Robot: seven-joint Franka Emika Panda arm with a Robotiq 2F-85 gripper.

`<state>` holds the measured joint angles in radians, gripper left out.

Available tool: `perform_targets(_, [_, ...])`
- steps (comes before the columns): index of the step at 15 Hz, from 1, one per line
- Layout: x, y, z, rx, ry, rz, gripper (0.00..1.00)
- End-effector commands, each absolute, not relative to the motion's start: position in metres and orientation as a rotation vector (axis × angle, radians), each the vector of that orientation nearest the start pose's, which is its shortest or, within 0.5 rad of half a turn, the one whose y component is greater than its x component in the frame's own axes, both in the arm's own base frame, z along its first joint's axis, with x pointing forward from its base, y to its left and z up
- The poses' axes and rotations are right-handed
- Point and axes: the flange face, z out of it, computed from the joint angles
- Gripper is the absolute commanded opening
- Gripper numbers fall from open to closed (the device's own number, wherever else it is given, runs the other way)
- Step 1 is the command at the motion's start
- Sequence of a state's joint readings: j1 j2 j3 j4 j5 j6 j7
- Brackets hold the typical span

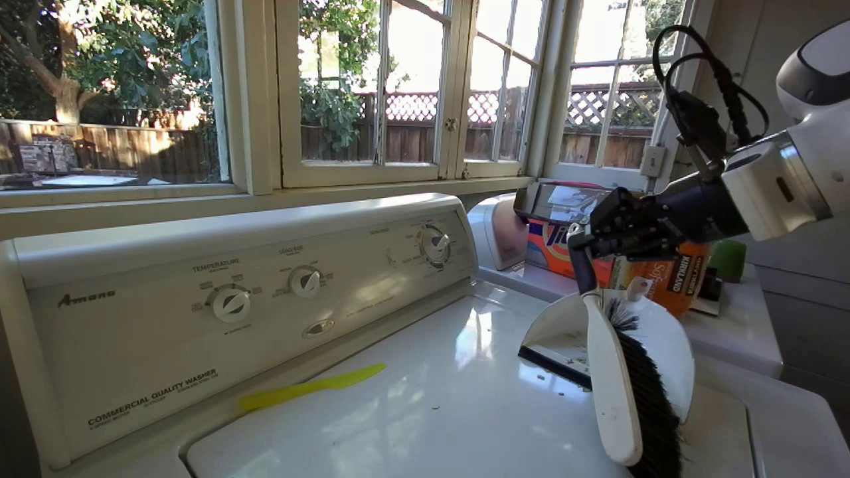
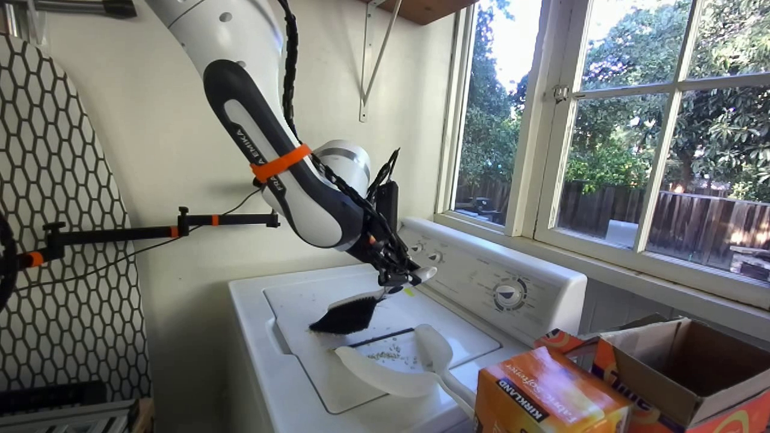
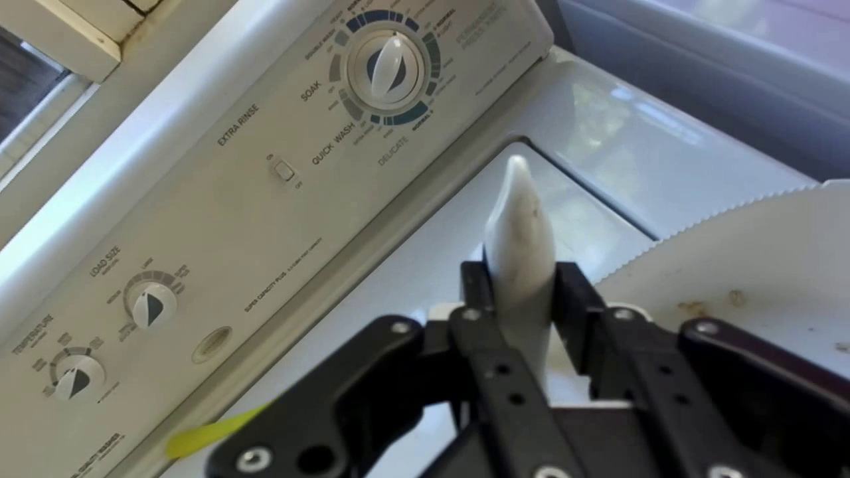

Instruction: Use the small broom to sweep the objects on the dustpan

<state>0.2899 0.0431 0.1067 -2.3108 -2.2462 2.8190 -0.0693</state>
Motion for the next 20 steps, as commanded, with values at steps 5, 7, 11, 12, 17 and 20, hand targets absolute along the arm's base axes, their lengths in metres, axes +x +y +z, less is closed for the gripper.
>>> perform_targets(5, [0.438,0.203,0.337,0.598,2.001,0.313,0.07])
perform_targets(7, [0.438,0.197,0.341,0.599,1.988,0.283,0.07])
perform_targets(11, [0.434,0.184,0.348,0.606,1.955,0.227,0.07])
perform_targets(12, [0.434,0.181,0.352,0.611,1.938,0.215,0.07])
perform_targets(17, [0.432,0.173,0.369,0.626,1.855,0.174,0.07])
perform_targets(20, [0.429,0.169,0.380,0.639,1.804,0.157,0.07])
